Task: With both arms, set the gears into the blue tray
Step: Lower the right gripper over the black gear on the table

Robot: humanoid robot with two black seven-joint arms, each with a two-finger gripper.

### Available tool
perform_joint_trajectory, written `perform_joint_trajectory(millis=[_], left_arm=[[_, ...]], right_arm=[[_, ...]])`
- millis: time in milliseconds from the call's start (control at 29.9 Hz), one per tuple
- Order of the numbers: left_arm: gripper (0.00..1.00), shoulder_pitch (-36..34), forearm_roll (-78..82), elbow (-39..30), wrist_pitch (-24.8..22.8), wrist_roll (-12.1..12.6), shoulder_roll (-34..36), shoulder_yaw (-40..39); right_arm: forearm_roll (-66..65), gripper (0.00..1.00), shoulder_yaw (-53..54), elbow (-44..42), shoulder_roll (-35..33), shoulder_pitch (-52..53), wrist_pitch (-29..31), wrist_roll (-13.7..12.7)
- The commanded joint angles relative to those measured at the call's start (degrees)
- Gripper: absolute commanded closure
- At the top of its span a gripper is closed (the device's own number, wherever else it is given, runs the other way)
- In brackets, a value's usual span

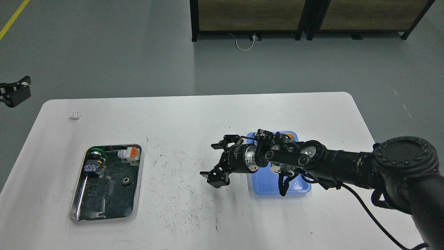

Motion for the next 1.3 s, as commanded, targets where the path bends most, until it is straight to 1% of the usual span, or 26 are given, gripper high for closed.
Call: perform_joint_trajectory(millis=[0,200,401,1069,1270], left_arm=[[0.02,0.0,0.0,0.0,0.0,0.0,0.0,0.0],[0.02,0.0,0.0,0.1,-0.1,-0.1,0.0,0.0],[0.02,0.1,0.0,0.1,-0.1,-0.1,0.6,0.0],[0.02,0.1,0.0,1.0,-0.2,-0.6,2.2,0.1],[0.02,0.1,0.0,1.0,-0.2,-1.2,2.1,0.6]], right_arm=[[0.0,0.00,-1.3,0.0,0.6,-0.1,0.2,0.0],[-0.4,0.00,-2.5,0.0,2.1,-1.4,0.2,0.0],[-0.8,0.00,-3.3,0.0,2.0,-2.8,0.2,0.1],[-0.8,0.00,-3.3,-0.5,2.0,-2.9,0.2,0.3],[-0.8,0.00,-3.0,-0.5,1.6,-2.9,0.2,0.4]])
